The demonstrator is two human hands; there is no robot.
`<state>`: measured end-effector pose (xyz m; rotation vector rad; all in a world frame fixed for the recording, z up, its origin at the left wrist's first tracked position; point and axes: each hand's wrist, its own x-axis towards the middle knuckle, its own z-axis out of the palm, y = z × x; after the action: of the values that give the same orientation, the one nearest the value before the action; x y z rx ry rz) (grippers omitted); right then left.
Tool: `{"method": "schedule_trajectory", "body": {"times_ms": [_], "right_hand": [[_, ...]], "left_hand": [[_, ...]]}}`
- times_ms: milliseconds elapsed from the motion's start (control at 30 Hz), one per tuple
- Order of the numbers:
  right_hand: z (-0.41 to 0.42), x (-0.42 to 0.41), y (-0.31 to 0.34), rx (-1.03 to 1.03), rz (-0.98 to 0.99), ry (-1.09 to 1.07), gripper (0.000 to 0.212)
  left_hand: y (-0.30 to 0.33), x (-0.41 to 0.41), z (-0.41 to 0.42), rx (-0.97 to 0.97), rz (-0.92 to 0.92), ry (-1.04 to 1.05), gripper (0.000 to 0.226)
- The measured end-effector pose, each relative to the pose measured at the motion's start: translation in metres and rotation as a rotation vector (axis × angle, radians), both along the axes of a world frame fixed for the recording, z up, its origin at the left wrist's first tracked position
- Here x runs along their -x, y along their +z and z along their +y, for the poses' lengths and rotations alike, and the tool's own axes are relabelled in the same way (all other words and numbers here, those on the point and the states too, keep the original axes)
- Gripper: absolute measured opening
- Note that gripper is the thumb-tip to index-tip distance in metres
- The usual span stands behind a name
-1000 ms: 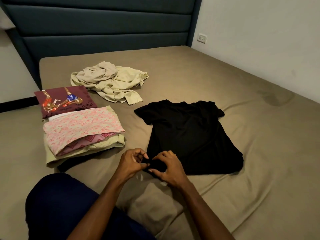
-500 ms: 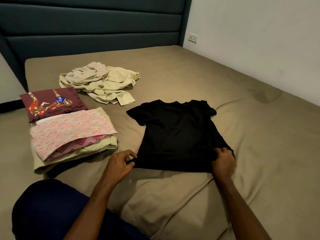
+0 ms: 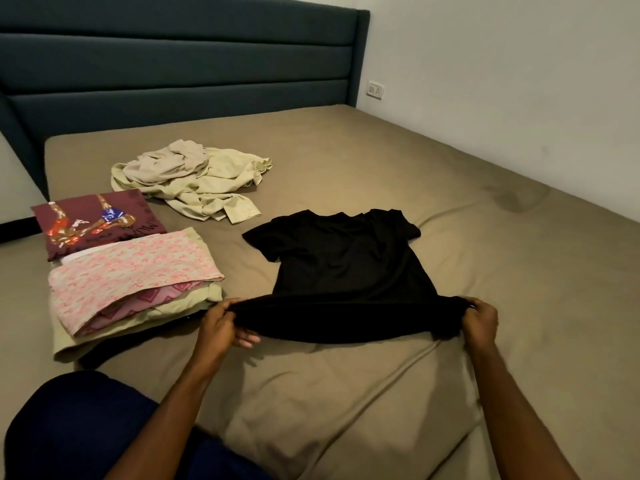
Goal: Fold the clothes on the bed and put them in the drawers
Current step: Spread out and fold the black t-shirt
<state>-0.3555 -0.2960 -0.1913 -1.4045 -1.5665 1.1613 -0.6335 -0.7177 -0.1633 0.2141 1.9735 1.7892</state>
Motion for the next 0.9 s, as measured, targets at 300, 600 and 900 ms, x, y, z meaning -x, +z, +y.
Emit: {"method": "schedule_trajectory", "body": {"times_ms": [300,600,900], "right_hand": [[0.039,0.060,0.099,0.469,0.822,0.034,0.050],[0.166,0.233,0.256,0.340,1.172,0.252,0.032],[0.213,0.272,0.410,0.128,1.341,0.384,0.033]], "left_hand": [[0.108,0.056,0.065,-0.473,-0.282,0.098,0.041],[0.272,0.211,0.195,-0.782,-0.199,0.162,0.028],[0.419,0.245,0.238,-0.884,0.053,0.099,0.033]]}}
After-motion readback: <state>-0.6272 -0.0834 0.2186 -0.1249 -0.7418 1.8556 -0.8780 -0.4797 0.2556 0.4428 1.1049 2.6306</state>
